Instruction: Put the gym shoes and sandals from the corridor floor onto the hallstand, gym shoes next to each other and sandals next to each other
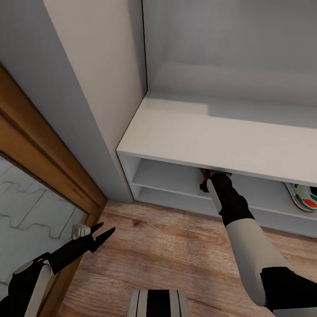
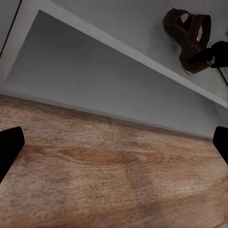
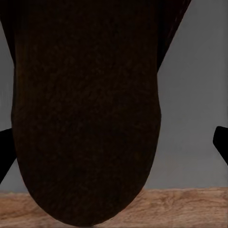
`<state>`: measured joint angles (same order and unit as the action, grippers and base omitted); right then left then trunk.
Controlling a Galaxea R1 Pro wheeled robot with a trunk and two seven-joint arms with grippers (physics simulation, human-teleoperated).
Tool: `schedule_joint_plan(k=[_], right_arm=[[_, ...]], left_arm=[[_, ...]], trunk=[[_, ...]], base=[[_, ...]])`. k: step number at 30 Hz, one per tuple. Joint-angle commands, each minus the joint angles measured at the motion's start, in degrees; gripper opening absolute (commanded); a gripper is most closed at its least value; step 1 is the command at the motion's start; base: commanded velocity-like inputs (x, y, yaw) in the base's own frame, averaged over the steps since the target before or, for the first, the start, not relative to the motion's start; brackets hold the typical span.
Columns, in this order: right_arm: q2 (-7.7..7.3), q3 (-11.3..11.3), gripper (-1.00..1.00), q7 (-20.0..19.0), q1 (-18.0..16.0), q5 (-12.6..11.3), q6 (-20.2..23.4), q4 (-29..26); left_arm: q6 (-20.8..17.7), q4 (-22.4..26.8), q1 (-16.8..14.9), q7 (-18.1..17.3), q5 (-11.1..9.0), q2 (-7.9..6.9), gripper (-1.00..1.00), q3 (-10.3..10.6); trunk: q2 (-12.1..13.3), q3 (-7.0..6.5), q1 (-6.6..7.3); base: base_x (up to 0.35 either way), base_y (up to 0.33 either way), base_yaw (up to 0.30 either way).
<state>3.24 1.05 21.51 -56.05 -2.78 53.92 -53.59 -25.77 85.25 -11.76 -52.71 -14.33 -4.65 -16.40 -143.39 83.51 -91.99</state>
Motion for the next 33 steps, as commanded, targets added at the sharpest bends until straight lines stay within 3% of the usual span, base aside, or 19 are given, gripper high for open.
schedule_joint_plan(k=[1, 12, 33], right_arm=[[0.0, 0.1, 1.0, 0.4, 0.0, -0.3, 0.2, 0.0], [0.0, 0.1, 1.0, 0.4, 0.0, -0.3, 0.2, 0.0], [0.01, 0.1, 1.0, 0.3, 0.0, -0.4, 0.2, -0.1]], left_arm=[[-0.5, 0.0, 0.0, -0.1, -0.3, -0.01, 1.0, 0.0], [-0.5, 0.0, 0.0, -0.1, -0.3, -0.01, 1.0, 0.0], [-0.5, 0.0, 0.0, -0.1, -0.3, -0.01, 1.0, 0.0]], trunk=[[0.0, 0.04, 0.01], [0.0, 0.04, 0.01], [0.0, 0.04, 0.01]], base=[[0.0, 0.0, 0.0], [-0.028, 0.0, 0.0], [-0.318, 0.0, 0.0]])
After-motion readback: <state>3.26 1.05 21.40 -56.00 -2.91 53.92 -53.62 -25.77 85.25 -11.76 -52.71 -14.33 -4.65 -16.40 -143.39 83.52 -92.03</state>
